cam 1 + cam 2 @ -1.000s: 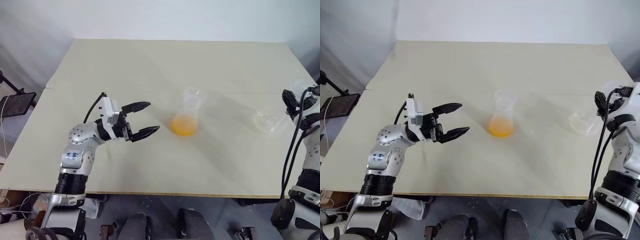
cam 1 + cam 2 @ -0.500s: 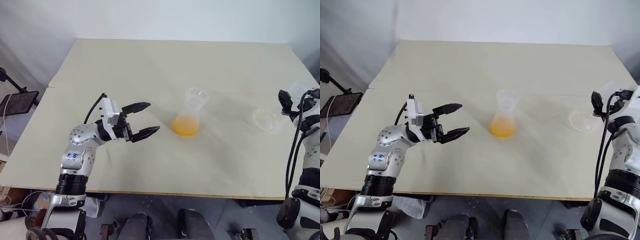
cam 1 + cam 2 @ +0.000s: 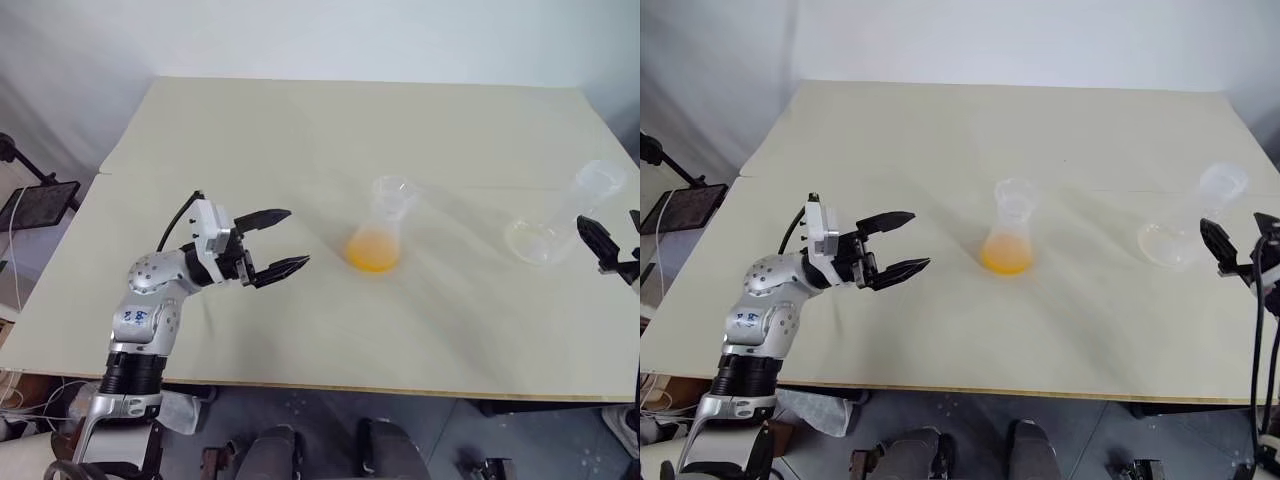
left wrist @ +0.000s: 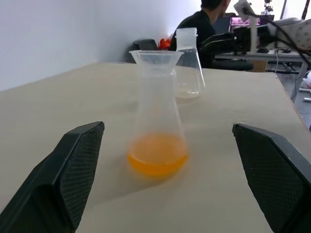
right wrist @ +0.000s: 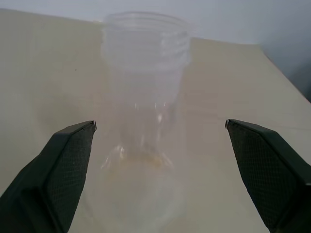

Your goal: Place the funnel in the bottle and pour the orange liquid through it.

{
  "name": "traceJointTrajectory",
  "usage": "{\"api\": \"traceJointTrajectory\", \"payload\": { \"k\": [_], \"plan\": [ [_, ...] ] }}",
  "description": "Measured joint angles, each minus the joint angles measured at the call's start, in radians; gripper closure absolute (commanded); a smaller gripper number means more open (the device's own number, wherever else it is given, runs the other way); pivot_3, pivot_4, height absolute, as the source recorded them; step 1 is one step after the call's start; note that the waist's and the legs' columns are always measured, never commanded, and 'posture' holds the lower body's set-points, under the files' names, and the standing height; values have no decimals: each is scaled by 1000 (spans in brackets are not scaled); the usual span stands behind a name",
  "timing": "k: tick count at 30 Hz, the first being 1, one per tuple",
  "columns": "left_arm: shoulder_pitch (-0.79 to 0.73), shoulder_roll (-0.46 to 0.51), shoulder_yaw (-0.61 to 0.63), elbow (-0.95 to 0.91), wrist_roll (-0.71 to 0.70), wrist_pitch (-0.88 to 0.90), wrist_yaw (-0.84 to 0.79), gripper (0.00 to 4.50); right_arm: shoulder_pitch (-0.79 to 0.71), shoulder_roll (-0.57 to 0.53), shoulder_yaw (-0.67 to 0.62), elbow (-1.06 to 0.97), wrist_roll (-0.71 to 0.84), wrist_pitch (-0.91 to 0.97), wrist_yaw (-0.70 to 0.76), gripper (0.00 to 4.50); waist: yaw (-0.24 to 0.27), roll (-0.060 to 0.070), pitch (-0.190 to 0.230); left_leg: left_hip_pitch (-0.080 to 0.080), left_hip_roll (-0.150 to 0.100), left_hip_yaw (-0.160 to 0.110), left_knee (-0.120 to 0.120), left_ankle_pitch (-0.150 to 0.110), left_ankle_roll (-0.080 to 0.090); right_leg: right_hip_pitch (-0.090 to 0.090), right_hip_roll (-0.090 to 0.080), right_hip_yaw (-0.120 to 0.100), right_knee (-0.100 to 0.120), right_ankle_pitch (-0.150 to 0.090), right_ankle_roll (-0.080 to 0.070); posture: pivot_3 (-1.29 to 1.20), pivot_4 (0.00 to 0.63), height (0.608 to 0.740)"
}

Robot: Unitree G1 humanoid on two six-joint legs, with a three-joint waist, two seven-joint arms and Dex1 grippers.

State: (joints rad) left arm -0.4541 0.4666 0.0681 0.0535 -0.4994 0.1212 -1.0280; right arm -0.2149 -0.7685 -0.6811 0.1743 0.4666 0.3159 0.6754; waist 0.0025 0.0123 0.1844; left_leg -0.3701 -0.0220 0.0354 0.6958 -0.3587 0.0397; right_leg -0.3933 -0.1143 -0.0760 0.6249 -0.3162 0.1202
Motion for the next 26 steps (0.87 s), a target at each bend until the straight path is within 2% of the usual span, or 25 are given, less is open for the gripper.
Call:
{"api": "traceJointTrajectory", "payload": {
  "k": [8, 11, 13, 16, 20, 26],
  "plan": [
    [48, 55, 37, -1, -1, 10, 0, 0, 198, -18, -48, -115, 85, -18, 163, 25, 0, 0, 0, 1, 1, 0, 0, 0, 0, 1, 0, 3, -1, 0, 0, 0, 150, 740],
    [94, 99, 50, -15, -2, 32, -3, 0, 284, -8, -42, -229, 144, -21, 251, 25, -1, 0, 0, 2, 2, -2, -1, 0, -1, 1, 0, 5, -1, 0, 0, 0, 150, 740],
    [139, 149, 51, -20, -2, 74, -11, 0, 312, 41, -30, -333, 225, -1, 280, 25, -6, 0, 0, 2, 3, -1, -2, 0, -1, 1, 0, 6, -2, 0, 0, 0, 150, 740],
    [193, 182, 61, -42, 3, 78, -14, 0, 362, 34, 86, -462, 259, 8, 368, 25, -3, 0, 0, 3, 2, -1, -2, 0, -1, 1, 0, 7, -2, 0, 0, 0, 150, 740],
    [199, 183, 83, -44, 16, 52, -2, 0, 389, 25, 265, -513, 153, -133, 516, 25, 15, 0, 0, 2, 0, -2, -1, -1, 0, 2, -2, 7, -3, 0, 0, 0, 150, 740],
    [224, 183, 88, -55, 41, 11, 13, 0, 383, 31, 283, -449, 116, -223, 539, 25, 21, -1, 0, 2, 0, -2, 0, -2, 1, 2, -2, 7, -3, 1, 1, 0, 150, 740]
  ]
}}
